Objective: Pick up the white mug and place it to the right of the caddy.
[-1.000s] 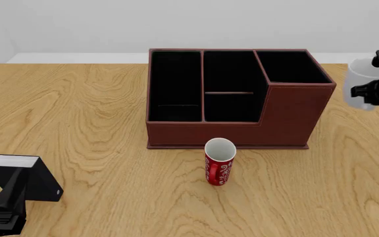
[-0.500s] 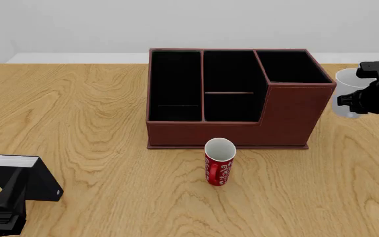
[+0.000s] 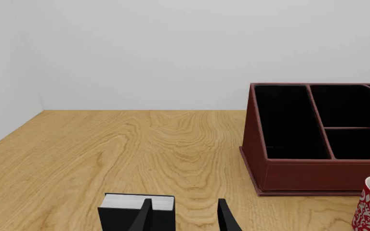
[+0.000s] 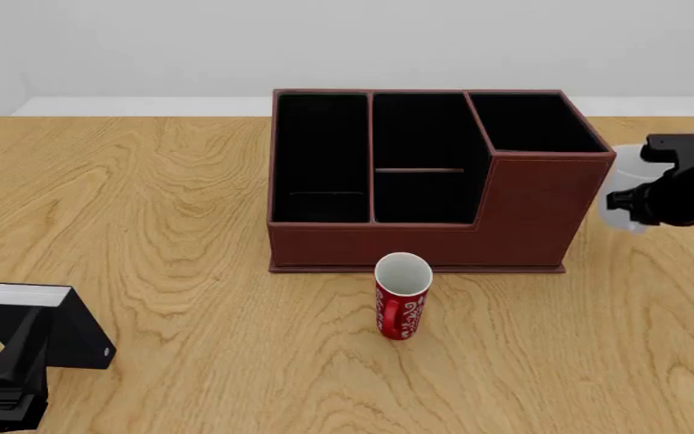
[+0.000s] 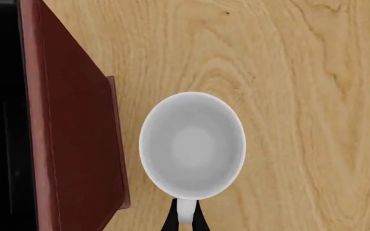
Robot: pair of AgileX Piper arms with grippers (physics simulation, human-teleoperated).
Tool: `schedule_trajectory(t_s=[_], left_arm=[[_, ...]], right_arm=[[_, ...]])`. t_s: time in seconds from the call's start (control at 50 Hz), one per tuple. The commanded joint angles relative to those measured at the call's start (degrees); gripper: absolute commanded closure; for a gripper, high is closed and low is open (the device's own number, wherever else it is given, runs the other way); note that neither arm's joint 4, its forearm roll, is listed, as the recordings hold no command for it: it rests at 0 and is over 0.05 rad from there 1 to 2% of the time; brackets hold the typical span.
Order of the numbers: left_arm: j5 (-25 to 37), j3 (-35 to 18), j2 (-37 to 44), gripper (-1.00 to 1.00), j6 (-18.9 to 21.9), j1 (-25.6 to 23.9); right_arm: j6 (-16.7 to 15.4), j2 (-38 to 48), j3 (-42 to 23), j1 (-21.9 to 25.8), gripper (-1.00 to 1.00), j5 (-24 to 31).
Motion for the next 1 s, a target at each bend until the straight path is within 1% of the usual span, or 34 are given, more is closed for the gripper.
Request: schedule_trajectory(t_s=[0.02,0.28,0.58,1.0], left_arm=[[0.0,0.0,0.0,-1.0,0.0,0.0],[0.0,0.0,0.0,-1.0,0.0,0.0],[0.0,0.0,0.0,-1.0,0.0,0.0],[0.0,0.0,0.0,-1.0,0.0,0.0]], right_arm=[[1.3,0.4,1.0,0.2,1.0,-1.5],[1.2,1.9,3.1,-0.3,1.0,-4.1],[1.9,3.7,4.9,-0.1,1.0,-6.7],[2.0,5.9,5.8,-0.3,1.0,-8.5]])
